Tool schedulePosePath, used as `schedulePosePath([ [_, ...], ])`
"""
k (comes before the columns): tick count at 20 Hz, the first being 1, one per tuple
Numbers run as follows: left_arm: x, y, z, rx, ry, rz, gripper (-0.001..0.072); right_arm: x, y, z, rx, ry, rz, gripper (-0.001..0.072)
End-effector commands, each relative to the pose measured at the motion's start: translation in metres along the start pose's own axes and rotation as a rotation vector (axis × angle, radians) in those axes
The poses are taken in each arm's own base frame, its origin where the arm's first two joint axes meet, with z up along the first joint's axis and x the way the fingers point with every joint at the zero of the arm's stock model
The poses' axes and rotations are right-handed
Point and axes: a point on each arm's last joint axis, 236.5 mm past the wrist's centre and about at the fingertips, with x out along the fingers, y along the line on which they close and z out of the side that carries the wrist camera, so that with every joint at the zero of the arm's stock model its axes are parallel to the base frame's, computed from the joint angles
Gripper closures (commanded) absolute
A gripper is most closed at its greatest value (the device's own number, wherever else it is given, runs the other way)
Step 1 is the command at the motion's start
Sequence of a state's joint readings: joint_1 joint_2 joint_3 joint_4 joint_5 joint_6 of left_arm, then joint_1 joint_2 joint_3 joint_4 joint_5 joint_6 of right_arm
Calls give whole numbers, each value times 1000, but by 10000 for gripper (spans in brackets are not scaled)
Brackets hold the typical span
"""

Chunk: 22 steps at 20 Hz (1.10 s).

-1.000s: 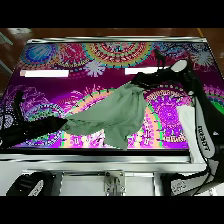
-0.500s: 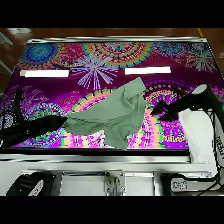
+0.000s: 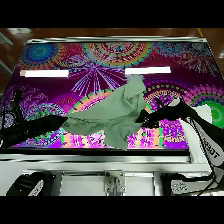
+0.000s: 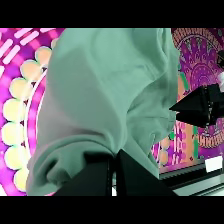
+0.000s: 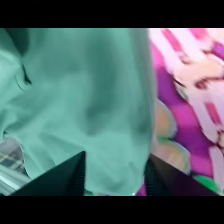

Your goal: Fold the shirts.

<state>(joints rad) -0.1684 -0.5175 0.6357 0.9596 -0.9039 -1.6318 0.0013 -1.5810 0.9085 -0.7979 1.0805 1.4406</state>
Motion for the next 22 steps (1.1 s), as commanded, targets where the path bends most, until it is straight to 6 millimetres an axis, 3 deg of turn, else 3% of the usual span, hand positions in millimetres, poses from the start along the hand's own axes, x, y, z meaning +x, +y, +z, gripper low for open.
schedulePosePath([
  [1, 0, 0, 4, 1, -16, 0, 666, 13, 18, 6, 22, -37, 47, 290],
  [2, 0, 0, 6, 1, -27, 0, 666, 13, 22, 4, 19, -29, 63, 356],
  [4, 0, 1, 9, 5, -39, 4, 667, 11, 29, -2, -15, -2, 94, 622],
  [5, 0, 2, 9, 9, -39, 9, 666, 8, 34, -6, -55, 9, 110, 656],
  [7, -1, 2, 10, 11, -43, 9, 666, -11, 48, -9, -168, -4, 133, 657],
  [9, -10, -11, 26, 39, -83, -8, 666, -54, 75, -4, -302, -79, 171, 657],
  [10, -23, -24, 43, 99, -130, -23, 666, -86, 94, -1, -385, -145, 190, 657],
  [12, -66, -60, 92, 240, -279, -49, 666, -177, 142, 1, -568, -352, 222, 657],
  [14, -136, -104, 146, 392, -491, -48, 666, -302, 195, -8, -723, -699, 216, 658],
  [16, -224, -146, 185, 516, -722, 5, 667, -439, 242, -52, -825, -1121, 171, 658],
  [17, -266, -168, 193, 564, -828, 20, 666, -503, 261, -86, -829, -1338, 161, 658],
  [18, -308, -193, 194, 607, -927, 19, 667, -544, 276, -123, -830, -1479, 174, 658],
  [19, -340, -213, 188, 644, -1003, 10, 667, -571, 290, -164, -856, -1581, 187, 658],
  [20, -367, -231, 179, 677, -1064, -4, 667, -584, 303, -199, -899, -1644, 193, 658],
  [22, -392, -246, 161, 710, -1121, -17, 666, -594, 317, -244, -953, -1707, 213, 658],
])
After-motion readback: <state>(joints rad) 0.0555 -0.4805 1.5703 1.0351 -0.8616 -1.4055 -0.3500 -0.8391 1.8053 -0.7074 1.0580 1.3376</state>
